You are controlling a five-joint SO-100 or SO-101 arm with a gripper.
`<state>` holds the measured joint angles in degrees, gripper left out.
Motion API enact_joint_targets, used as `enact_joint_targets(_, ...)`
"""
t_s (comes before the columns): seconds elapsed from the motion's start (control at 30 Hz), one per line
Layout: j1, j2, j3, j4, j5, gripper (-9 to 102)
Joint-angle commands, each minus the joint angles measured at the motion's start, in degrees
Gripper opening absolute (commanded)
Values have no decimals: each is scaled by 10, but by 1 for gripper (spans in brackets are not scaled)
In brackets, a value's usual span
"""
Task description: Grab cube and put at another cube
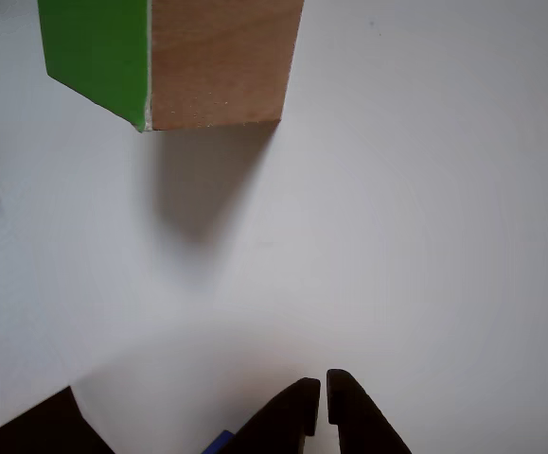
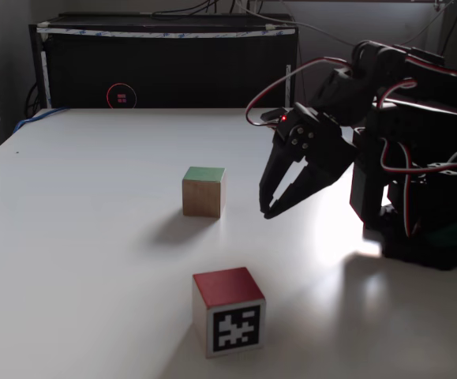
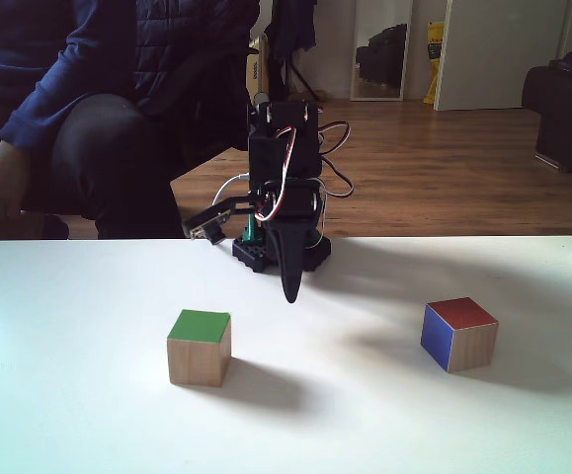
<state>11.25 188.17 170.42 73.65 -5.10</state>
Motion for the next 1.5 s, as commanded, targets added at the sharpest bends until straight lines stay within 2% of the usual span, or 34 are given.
enact_joint_targets(0.0, 13, 3, -4, 3, 29, 0)
enact_joint_targets(0.5, 10, 3, -4, 3, 17, 0)
enact_joint_targets(0.63, 36, 3, -65, 18, 11, 0)
enact_joint_targets(0.7, 48, -1, -101, 34, 5, 7)
enact_joint_targets(0.83, 64, -59, -142, 16, -9, 9)
enact_joint_targets(0.97, 75, -167, -195, -2, -31, 16)
enact_joint_targets(1.07, 84, -250, -238, -2, -57, 27)
enact_joint_targets(1.27, 116, -355, -303, 13, -108, 37)
enact_joint_targets(1.47, 156, -483, -389, 45, -152, 39)
